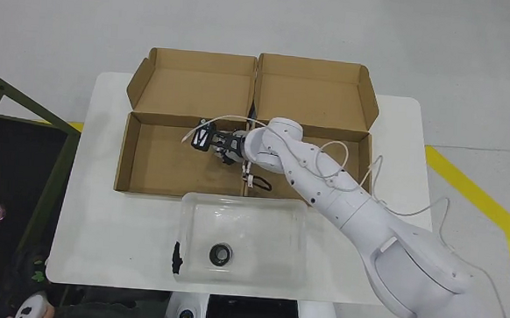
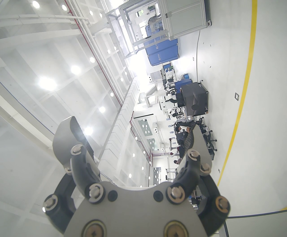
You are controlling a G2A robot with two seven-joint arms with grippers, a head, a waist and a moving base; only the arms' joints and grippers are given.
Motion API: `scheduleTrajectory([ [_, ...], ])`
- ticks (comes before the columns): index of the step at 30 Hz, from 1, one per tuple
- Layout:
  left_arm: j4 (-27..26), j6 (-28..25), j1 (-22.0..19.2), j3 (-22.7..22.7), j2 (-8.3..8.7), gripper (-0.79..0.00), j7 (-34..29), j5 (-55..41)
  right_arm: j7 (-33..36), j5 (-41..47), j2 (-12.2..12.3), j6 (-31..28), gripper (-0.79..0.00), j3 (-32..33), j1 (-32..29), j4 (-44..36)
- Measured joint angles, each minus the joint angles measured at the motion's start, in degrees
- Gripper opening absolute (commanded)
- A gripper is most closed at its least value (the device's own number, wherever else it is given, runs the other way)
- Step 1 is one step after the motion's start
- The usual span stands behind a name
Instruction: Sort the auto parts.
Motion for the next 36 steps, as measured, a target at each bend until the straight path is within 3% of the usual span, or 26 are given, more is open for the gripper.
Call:
scheduleTrajectory([
  [7,0.0,0.0,0.0,0.0,0.0,0.0,0.0,0.0,-0.19,-0.98,-0.62,-0.43,-0.437,0.69,0.1,0.96],
  [16,0.0,0.0,0.0,0.0,0.0,0.0,0.0,0.0,-0.77,-3.2,0.13,-1.8,-0.409,2.94,-1.06,-3.65],
  [25,0.0,0.0,0.0,0.0,0.0,0.0,0.0,0.0,0.46,-5.88,2.84,-4.5,-0.413,7.69,-4.91,-16.11],
  [36,0.0,0.0,0.0,0.0,0.0,0.0,0.0,0.0,2.17,-8.27,7.72,-10.79,-0.4,16.06,-16.69,-35.69],
])
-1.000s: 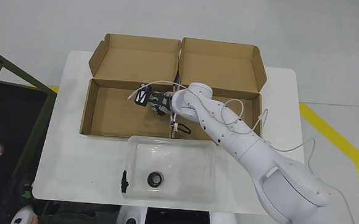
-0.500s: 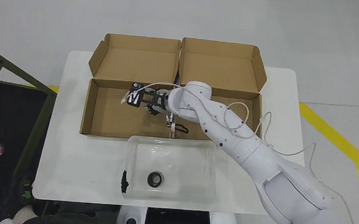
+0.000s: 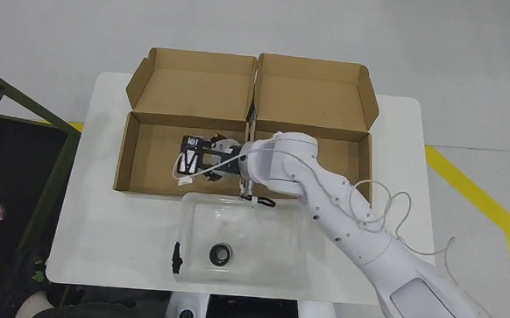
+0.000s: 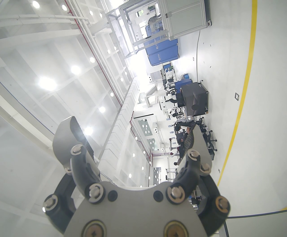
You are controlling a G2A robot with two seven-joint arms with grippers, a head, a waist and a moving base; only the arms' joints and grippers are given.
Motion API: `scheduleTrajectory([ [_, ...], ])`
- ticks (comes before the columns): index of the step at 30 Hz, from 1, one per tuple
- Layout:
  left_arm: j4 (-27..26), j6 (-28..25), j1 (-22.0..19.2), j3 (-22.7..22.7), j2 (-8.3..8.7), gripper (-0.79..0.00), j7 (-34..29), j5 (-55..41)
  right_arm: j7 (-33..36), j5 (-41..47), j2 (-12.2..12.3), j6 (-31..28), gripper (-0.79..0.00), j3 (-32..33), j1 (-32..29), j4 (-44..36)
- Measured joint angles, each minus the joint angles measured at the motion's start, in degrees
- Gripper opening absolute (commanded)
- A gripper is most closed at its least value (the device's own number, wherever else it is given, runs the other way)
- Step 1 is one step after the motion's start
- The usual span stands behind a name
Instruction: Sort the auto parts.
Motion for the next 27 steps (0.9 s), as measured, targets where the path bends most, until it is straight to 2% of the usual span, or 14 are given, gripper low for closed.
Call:
scheduleTrajectory([
  [8,0.0,0.0,0.0,0.0,0.0,0.0,0.0,0.0,0.25,-2.72,3.06,-6.5,-0.394,3.67,-10.47,-11.86],
  [14,0.0,0.0,0.0,0.0,0.0,0.0,0.0,0.0,0.17,-5.96,4.78,-9.02,-0.394,5.06,-17.12,-18.58],
  [27,0.0,0.0,0.0,0.0,0.0,0.0,0.0,0.0,-2.73,-11.15,7.6,-14.34,-0.369,6.42,-26.84,-22.55],
])
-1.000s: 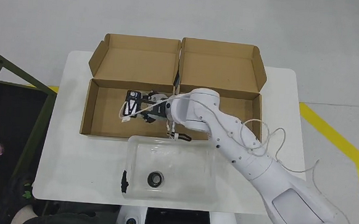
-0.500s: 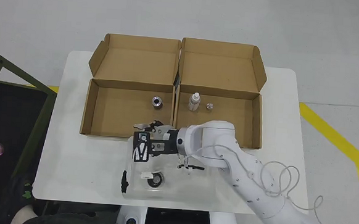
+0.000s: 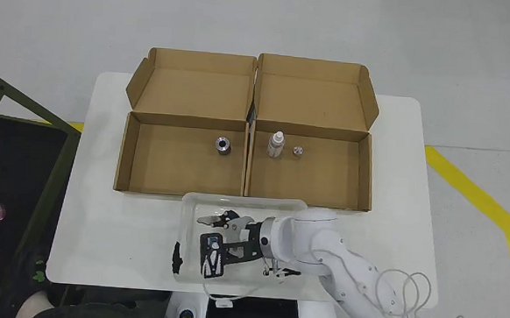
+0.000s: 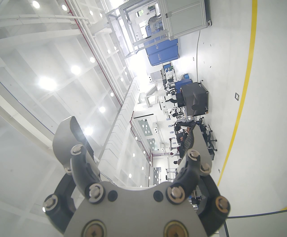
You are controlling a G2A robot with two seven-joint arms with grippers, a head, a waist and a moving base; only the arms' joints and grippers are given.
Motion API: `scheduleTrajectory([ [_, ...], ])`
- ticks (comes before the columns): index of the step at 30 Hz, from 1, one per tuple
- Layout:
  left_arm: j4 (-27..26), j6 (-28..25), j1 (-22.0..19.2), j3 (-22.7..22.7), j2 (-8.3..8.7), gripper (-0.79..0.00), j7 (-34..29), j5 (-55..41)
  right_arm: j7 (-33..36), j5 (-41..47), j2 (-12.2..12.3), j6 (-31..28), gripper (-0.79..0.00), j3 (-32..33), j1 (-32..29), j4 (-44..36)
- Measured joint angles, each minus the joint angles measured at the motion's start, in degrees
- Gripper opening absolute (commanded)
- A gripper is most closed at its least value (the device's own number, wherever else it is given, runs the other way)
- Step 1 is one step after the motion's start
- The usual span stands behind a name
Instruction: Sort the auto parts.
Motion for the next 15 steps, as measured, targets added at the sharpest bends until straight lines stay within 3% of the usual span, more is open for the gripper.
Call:
scheduleTrajectory([
  [15,0.0,0.0,0.0,0.0,0.0,0.0,0.0,0.0,-2.39,-2.77,2.47,-2.3,-0.326,2.71,-5.78,-0.67],
])
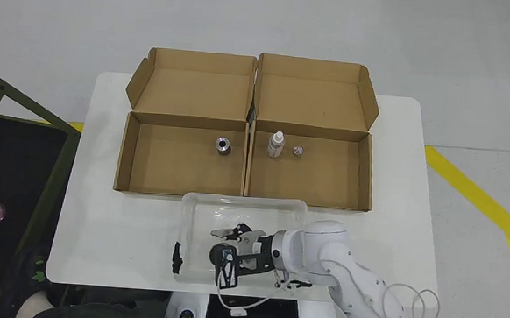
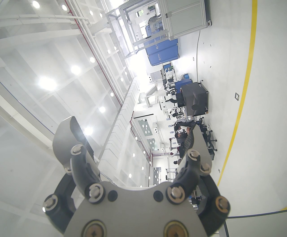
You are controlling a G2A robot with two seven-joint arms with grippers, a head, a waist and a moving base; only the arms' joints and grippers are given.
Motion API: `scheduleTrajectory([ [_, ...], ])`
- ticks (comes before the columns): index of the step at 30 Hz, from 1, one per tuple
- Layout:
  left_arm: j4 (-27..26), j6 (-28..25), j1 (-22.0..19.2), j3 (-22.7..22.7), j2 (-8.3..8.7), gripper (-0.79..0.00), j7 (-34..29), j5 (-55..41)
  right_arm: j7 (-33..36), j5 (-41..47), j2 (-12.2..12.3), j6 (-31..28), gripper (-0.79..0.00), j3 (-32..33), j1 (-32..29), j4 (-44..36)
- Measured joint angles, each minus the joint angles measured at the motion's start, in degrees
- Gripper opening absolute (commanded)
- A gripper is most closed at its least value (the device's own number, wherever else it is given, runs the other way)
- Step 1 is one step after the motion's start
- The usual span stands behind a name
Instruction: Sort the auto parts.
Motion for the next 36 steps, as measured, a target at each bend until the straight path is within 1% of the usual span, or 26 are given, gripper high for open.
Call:
scheduleTrajectory([
  [4,0.0,0.0,0.0,0.0,0.0,0.0,0.0,0.0,-0.1,0.01,0.25,-0.36,-0.299,-0.51,-0.12,0.59],
  [6,0.0,0.0,0.0,0.0,0.0,0.0,0.0,0.0,-0.13,0.05,0.35,-0.43,-0.268,-0.84,-0.04,1.02],
  [15,0.0,0.0,0.0,0.0,0.0,0.0,0.0,0.0,-0.41,0.5,0.44,0.5,-0.259,-2.35,1.53,4.23],
  [25,0.0,0.0,0.0,0.0,0.0,0.0,0.0,0.0,-0.28,1.73,-0.6,1.95,-0.237,-6.9,5.83,10.08],
  [29,0.0,0.0,0.0,0.0,0.0,0.0,0.0,0.0,-0.33,2.48,-0.94,2.56,-0.28,-8.01,7.26,11.9],
  [32,0.0,0.0,0.0,0.0,0.0,0.0,0.0,0.0,-0.37,2.81,-1.09,2.72,-0.348,-8.69,7.97,12.71],
  [33,0.0,0.0,0.0,0.0,0.0,0.0,0.0,0.0,-0.4,2.89,-1.13,2.79,-0.4,-8.87,8.15,12.9],
  [36,0.0,0.0,0.0,0.0,0.0,0.0,0.0,0.0,-0.74,3.25,-1.23,2.98,-0.443,-9.29,8.76,13.49],
])
